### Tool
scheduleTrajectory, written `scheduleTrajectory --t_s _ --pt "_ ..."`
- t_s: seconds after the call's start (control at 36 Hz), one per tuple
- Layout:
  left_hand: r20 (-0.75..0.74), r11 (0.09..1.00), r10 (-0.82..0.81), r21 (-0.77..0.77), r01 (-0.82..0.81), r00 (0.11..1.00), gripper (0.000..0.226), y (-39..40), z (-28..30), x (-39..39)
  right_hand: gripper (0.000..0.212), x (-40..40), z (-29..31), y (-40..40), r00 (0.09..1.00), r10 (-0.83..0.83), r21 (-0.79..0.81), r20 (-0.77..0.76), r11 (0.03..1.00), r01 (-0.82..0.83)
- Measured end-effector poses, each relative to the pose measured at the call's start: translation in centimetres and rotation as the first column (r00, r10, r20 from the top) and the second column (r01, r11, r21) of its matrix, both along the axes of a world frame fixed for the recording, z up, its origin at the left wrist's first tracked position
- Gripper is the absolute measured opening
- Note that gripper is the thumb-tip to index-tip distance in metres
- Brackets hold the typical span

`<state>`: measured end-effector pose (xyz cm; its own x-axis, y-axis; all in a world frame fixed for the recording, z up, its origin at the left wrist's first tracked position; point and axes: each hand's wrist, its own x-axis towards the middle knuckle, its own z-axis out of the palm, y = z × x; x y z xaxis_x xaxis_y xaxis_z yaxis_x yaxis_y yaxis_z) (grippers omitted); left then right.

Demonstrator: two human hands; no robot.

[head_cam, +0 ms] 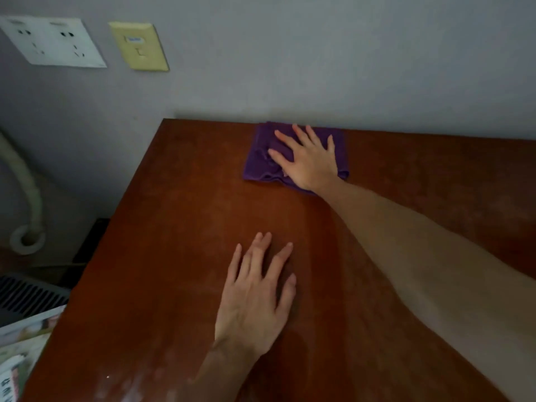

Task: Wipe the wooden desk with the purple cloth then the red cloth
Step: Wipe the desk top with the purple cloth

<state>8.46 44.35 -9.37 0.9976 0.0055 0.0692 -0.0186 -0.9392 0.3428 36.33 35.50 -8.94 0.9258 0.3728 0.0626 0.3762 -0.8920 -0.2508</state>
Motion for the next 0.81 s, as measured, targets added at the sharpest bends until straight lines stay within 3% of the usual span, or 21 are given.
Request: scheduleTrajectory --t_s 0.22,0.39,0.53,0.81 --pt "-0.013 1.0 0.016 0.007 -0.016 1.0 0.054 0.1 0.2 0.1 0.084 2.8 0.5 -0.9 0.994 0.112 -0.057 -0.004 0.992 -0.112" --pt "0.012 0.997 0.016 -0.076 -0.015 1.0 0.057 0.3 0.5 0.0 0.078 -1.5 0.5 -3.0 0.995 0.102 -0.083 -0.011 0.991 -0.102" --pt "0.053 0.965 0.089 -0.25 -0.073 0.995 0.057 0.4 0.6 -0.4 0.076 -10.8 -0.1 -7.7 0.995 0.084 -0.082 0.061 0.994 -0.079" --pt "0.019 0.965 0.05 -0.259 -0.044 0.999 0.054 0.5 0.9 -0.7 0.079 -36.0 -0.2 -15.6 0.998 -0.003 -0.058 0.06 0.998 0.007"
